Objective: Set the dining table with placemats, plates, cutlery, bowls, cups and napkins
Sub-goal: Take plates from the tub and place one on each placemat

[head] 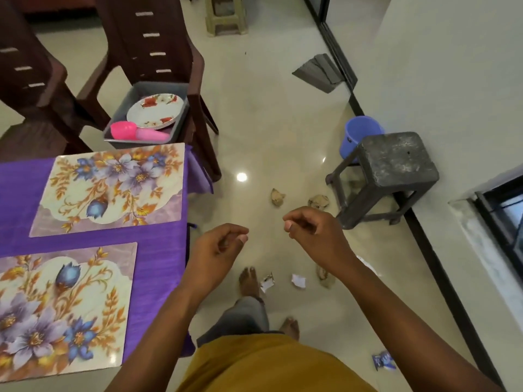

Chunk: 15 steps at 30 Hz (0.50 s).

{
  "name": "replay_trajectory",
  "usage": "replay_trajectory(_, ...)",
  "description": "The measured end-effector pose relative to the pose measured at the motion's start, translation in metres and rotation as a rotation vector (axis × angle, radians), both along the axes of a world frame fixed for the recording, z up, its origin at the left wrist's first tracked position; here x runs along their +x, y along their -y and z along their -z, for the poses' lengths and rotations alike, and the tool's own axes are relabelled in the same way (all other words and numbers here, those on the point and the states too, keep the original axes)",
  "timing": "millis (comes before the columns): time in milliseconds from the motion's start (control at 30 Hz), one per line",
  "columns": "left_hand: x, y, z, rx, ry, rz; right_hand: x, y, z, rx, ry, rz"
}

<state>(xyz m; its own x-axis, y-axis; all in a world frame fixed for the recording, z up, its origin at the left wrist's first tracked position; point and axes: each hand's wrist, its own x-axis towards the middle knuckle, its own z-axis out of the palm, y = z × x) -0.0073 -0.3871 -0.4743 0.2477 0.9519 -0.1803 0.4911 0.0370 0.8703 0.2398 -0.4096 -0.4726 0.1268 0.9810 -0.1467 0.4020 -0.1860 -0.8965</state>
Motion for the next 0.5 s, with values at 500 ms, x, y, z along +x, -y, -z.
replay_trajectory(500, -0.042, -0.210, 0.029, -0.006, 0.003, -0.226, -0.042, -0.255, -0.003, -0.021, 0.086, -0.189)
